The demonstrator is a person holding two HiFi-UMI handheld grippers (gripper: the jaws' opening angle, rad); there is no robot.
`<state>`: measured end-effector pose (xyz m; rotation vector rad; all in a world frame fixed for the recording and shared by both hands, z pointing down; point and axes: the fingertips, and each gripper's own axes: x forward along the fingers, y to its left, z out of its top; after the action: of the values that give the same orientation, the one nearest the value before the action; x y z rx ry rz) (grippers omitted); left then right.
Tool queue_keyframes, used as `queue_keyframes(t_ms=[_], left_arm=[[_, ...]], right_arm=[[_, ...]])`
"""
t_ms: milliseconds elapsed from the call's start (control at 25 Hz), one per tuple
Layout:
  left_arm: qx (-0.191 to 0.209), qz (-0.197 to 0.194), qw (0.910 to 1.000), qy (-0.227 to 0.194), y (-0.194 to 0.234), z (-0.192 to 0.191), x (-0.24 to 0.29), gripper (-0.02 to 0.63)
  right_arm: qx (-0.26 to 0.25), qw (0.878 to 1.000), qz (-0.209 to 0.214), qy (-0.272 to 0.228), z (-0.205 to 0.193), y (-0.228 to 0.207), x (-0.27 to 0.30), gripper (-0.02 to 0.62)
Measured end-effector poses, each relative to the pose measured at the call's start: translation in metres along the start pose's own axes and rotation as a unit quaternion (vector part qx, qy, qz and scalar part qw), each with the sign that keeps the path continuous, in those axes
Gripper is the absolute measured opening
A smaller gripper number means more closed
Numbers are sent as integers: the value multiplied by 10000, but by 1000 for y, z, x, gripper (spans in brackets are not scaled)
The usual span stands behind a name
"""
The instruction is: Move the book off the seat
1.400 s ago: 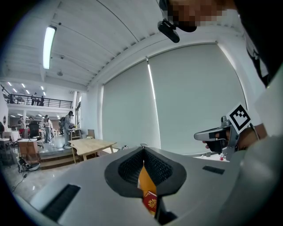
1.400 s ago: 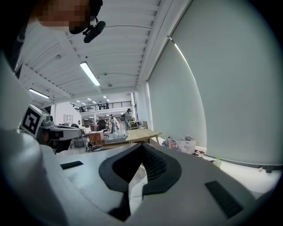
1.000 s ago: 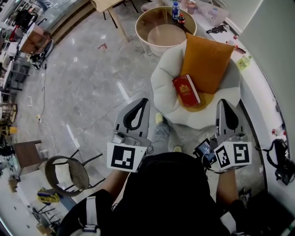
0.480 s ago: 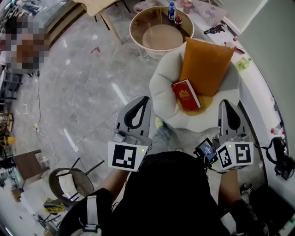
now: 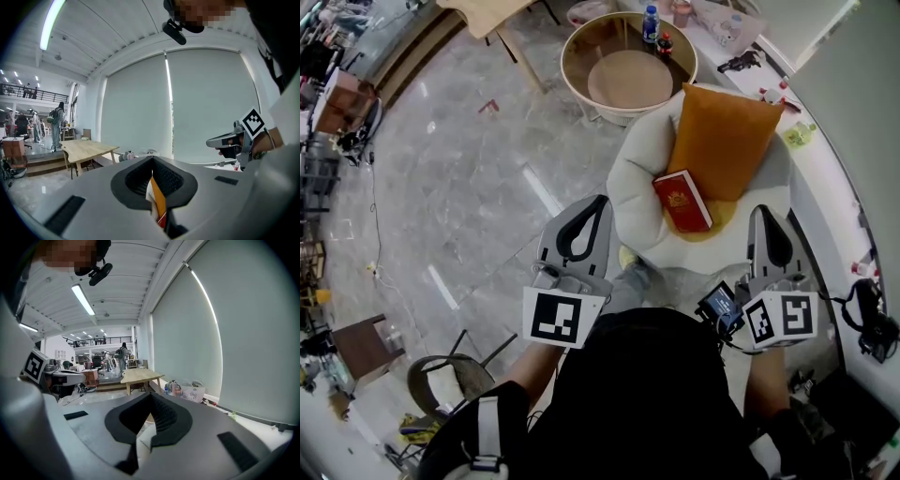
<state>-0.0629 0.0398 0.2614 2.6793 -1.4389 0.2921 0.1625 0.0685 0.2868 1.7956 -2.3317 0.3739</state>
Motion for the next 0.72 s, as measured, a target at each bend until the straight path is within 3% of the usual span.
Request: queue_keyframes(t_ms=[720], left_arm=[[-206, -147, 9997, 4, 62, -14, 32, 12]], right_arm=[[-289, 9992, -107, 260, 7, 25, 58, 14]])
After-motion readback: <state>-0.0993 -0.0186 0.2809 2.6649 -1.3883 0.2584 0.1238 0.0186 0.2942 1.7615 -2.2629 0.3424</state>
